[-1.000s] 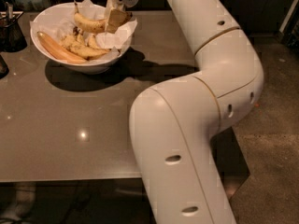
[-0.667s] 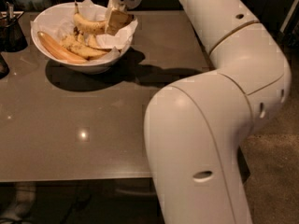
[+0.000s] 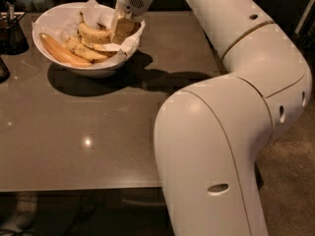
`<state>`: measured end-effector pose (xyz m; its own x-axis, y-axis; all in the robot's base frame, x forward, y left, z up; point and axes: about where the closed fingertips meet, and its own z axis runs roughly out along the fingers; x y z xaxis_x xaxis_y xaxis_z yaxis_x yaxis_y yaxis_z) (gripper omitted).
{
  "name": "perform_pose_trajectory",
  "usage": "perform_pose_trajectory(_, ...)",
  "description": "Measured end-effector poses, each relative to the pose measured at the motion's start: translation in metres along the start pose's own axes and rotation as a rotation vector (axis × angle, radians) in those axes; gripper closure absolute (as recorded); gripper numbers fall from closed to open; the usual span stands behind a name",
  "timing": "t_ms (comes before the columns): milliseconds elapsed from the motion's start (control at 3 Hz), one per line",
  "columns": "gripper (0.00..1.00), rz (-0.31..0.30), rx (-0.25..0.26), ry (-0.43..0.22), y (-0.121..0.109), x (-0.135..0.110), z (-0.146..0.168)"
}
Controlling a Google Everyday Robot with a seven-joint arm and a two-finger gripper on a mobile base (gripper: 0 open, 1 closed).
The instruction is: Pick banana from white bowl
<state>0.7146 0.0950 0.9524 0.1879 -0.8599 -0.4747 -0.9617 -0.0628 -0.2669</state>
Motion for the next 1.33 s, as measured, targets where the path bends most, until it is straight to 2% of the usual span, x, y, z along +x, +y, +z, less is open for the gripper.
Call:
perform_pose_trajectory(333,1.0,0.037,-0.009,-0.023,0.015,0.0,-0.009)
perform_pose_trajectory(667,1.0,0.093,0.071,-0.113,0.047,-0.014,-0.062)
perform_pose_trajectory(1000,1.0,0.083,0.067,-0.114,0.066,-0.019,-0.064)
perform_pose_trajectory(1333,1.0,0.123,0.02,-0.125,0.074,-0.01,-0.056)
